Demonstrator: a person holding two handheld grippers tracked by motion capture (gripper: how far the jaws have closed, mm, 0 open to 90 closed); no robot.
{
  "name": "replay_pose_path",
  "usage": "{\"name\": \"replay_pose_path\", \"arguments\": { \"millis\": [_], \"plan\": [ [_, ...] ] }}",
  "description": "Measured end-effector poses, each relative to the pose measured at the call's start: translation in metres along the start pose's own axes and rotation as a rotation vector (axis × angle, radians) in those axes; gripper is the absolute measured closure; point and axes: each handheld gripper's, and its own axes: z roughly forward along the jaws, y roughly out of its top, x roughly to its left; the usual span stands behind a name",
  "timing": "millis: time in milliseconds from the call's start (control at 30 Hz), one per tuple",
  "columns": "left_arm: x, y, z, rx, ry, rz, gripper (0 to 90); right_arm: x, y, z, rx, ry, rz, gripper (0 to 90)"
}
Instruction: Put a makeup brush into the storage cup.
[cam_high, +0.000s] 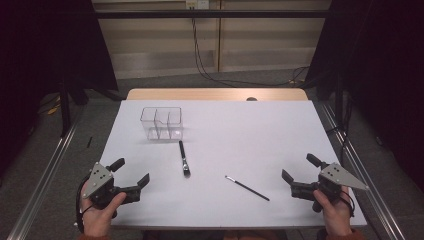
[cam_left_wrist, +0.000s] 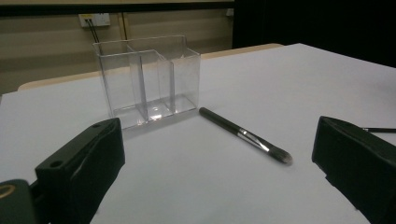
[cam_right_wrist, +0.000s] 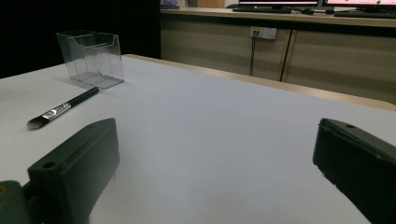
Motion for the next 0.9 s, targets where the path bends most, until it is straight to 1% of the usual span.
{"name": "replay_pose_path", "arguments": {
  "millis": [167, 200, 267, 400, 433, 500, 533, 567, 633, 667, 700, 733, 767, 867, 900],
  "plan": [
    [0.000, 0.000, 0.001, 0.001, -0.004, -0.008, 2.5, -0.001, -0.001, 0.001, -0.001, 0.001, 0.012, 0.2],
    [0.000, 0.000, 0.001, 0.000, -0.003, -0.011, 2.5, -0.001, -0.001, 0.001, -0.001, 0.005, 0.008, 0.2],
    [0.000, 0.000, 0.001, 0.004, -0.003, -0.015, 2.7, -0.001, -0.001, 0.003, 0.001, 0.006, 0.007, 0.2],
    [-0.001, 0.000, 0.001, 0.020, -0.009, -0.012, 2.9, 0.000, -0.002, 0.005, -0.001, 0.016, 0.008, 0.1],
    [-0.002, 0.000, 0.000, 0.022, -0.012, -0.017, 2.9, 0.000, -0.002, 0.005, 0.002, 0.020, 0.009, 0.1],
    [-0.003, 0.000, 0.000, 0.015, -0.014, -0.012, 2.9, 0.001, -0.002, 0.006, 0.002, 0.023, 0.006, 0.1],
    [-0.004, 0.000, 0.000, 0.010, -0.017, -0.015, 2.8, 0.001, -0.002, 0.006, 0.001, 0.025, 0.007, 0.1],
    [-0.005, 0.001, -0.001, 0.013, -0.019, -0.016, 2.8, 0.002, -0.002, 0.006, 0.005, 0.025, 0.005, 0.1],
    [-0.006, 0.001, 0.000, 0.017, -0.030, -0.006, 2.8, 0.003, -0.002, 0.006, 0.008, 0.029, 0.006, 0.0],
    [-0.007, 0.002, 0.000, 0.016, -0.036, -0.014, 2.8, 0.003, -0.002, 0.006, 0.007, 0.030, 0.010, 0.0],
    [-0.007, 0.003, 0.000, 0.014, -0.043, -0.012, 2.8, 0.003, -0.002, 0.007, 0.007, 0.031, 0.012, 0.0],
    [-0.007, 0.003, 0.000, 0.014, -0.047, -0.005, 2.8, 0.003, -0.002, 0.007, 0.008, 0.030, 0.012, 0.0],
    [-0.008, 0.004, 0.000, 0.008, -0.046, -0.011, 2.8, 0.003, -0.002, 0.007, 0.008, 0.029, 0.012, 0.0],
    [-0.010, 0.006, 0.002, 0.007, -0.055, -0.005, 2.8, 0.004, -0.002, 0.007, 0.010, 0.035, 0.008, 0.0],
    [-0.010, 0.007, 0.002, 0.010, -0.052, 0.003, 2.8, 0.005, -0.002, 0.007, 0.012, 0.035, 0.009, 0.0]
  ]
}}
